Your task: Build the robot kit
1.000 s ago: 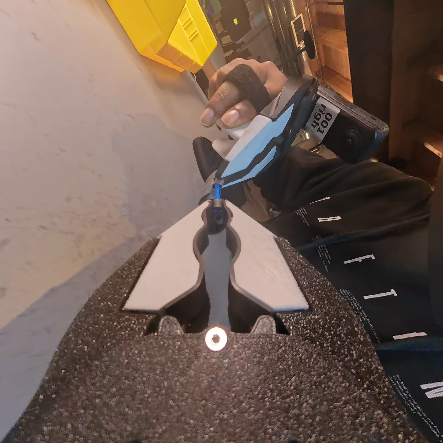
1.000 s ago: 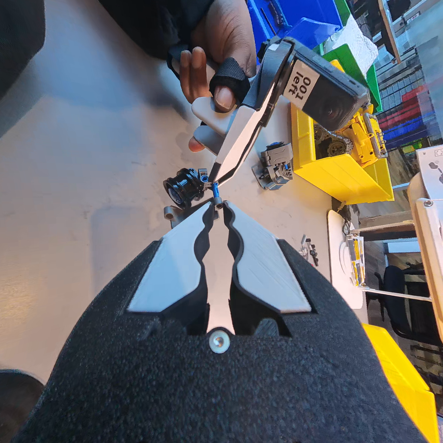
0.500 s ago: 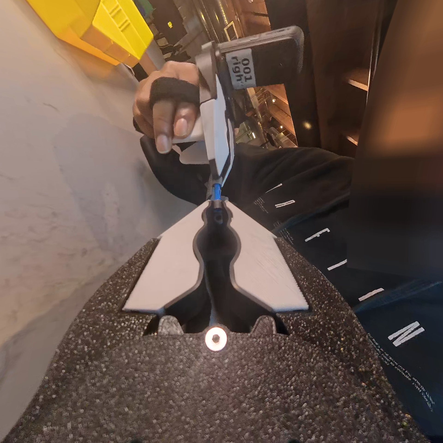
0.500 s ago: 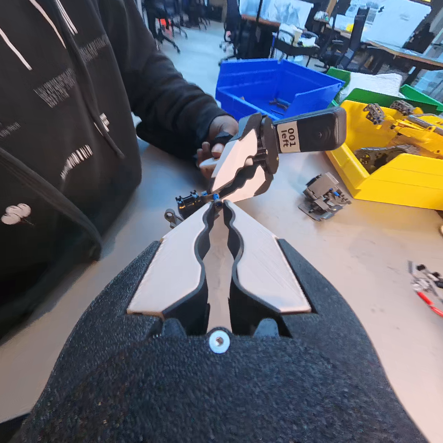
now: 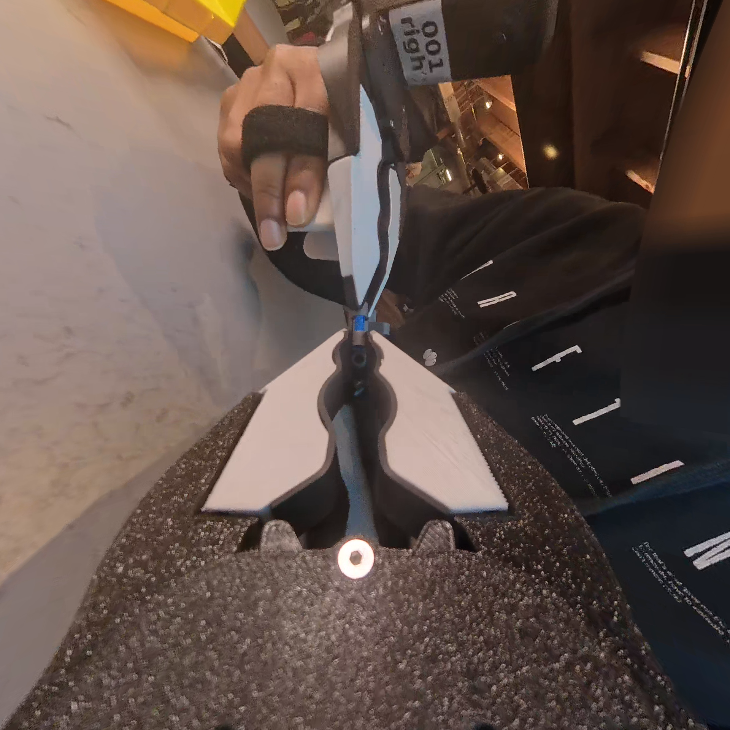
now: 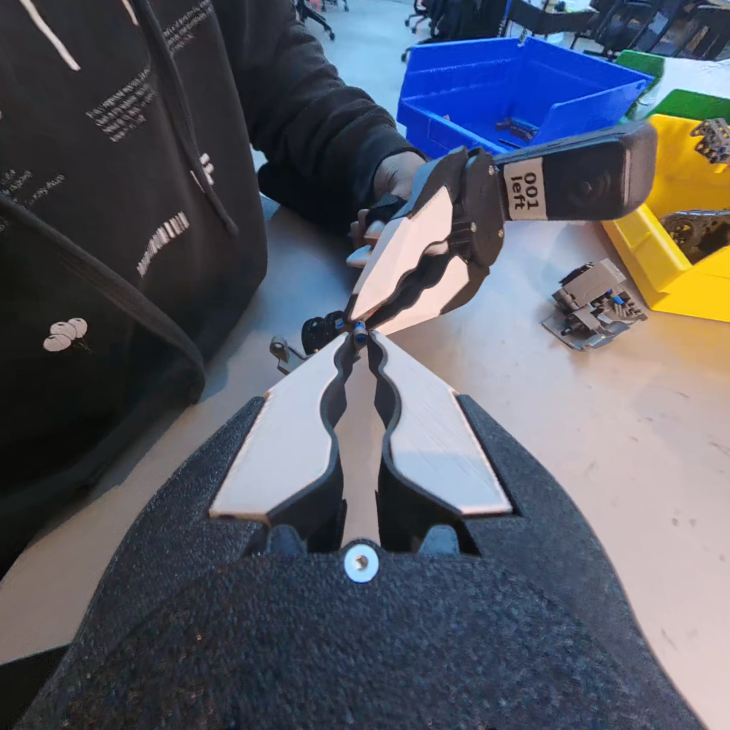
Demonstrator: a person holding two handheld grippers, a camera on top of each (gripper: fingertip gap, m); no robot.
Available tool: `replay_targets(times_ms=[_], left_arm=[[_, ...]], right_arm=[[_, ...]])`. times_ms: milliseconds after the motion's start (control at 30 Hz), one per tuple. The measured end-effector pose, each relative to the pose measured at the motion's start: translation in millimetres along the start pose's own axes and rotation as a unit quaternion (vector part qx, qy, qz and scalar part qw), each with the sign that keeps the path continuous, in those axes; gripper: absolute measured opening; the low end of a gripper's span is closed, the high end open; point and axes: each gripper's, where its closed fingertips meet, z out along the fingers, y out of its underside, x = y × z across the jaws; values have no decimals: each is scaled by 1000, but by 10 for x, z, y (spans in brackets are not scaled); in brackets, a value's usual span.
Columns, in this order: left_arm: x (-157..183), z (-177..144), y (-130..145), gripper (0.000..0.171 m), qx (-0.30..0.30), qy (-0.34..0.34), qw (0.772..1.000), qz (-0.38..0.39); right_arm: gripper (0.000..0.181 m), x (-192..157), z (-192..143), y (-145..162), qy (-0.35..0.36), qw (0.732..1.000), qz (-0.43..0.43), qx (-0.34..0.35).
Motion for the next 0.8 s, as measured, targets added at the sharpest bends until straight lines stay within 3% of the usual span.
replay_targets(times_ms=[300, 500, 700, 800], left_arm=[[-73, -48, -20, 5, 4, -21, 1000, -2], [-94, -119, -152, 6, 42, -19, 999, -7], [-59, -392, -401, 6, 133, 1, 991, -17], [11, -482, -536, 6, 179, 33, 983, -28]], right_arm=[[6, 70, 24, 55, 21, 1000, 6, -7], [8, 221, -37, 27, 50, 998, 32, 16], [50, 373, -303, -94, 56, 984, 140, 96], [69, 393, -145, -59, 74, 980, 160, 88]])
